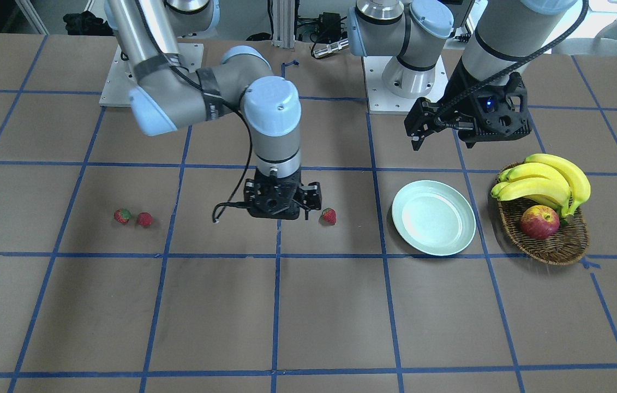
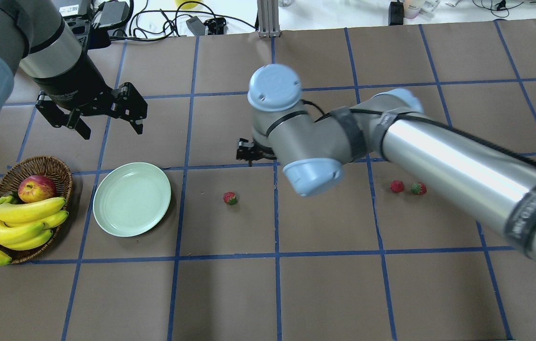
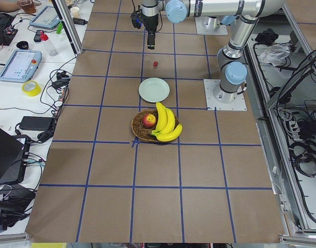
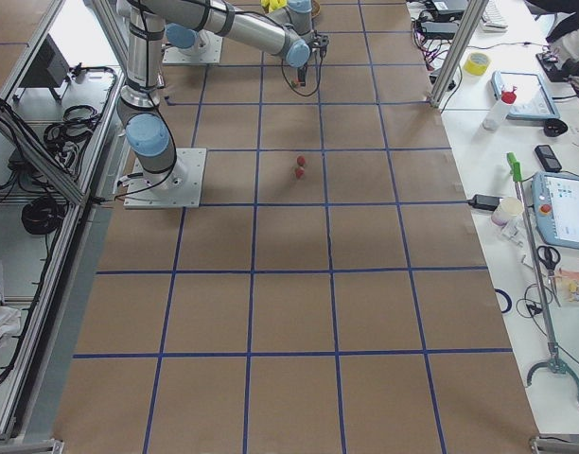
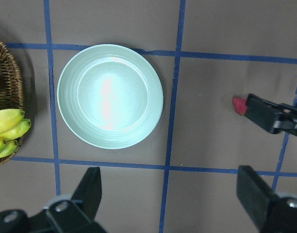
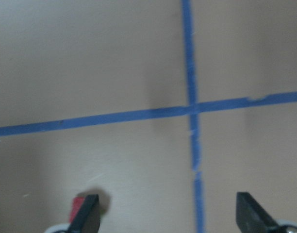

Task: Collect all strawberries into plate
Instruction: 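Move the right gripper to the strawberry pair and grasp one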

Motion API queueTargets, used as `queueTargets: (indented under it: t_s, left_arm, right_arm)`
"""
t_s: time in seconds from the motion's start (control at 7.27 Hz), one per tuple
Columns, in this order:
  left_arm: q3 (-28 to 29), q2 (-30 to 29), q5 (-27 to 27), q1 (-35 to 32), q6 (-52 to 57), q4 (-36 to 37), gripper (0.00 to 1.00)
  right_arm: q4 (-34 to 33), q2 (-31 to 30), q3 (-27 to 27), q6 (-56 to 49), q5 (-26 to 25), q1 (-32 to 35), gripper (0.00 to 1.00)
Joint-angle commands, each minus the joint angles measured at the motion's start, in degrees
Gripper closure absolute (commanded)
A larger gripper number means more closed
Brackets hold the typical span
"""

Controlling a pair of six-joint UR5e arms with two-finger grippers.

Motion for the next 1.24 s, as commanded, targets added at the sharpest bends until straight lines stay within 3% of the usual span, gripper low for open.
queueTargets:
  t_s: [0.0,0.14,0.41,0.55,1.1]
  left_arm:
    - [0.0,-0.2,0.0,0.0,0.0,-0.1,0.00]
    - [0.1,-0.2,0.0,0.0,0.1,0.3,0.00]
    - [0.0,-0.1,0.0,0.0,0.0,0.2,0.00]
    - [0.1,-0.2,0.0,0.0,0.1,0.2,0.00]
    - [0.0,-0.2,0.0,0.0,0.0,0.3,0.00]
  right_arm:
    - [6.8,-7.2,3.0,-17.3,-2.4,-15.6,0.00]
    - [5.9,-7.3,6.7,-22.1,-1.8,-19.3,0.00]
    - [-8.9,-6.9,18.7,-22.6,-1.3,-22.8,0.00]
    - [-12.7,-6.8,21.4,-22.6,-1.3,-22.9,0.00]
    - [-13.5,-5.3,22.0,-23.1,-2.2,-25.2,0.08]
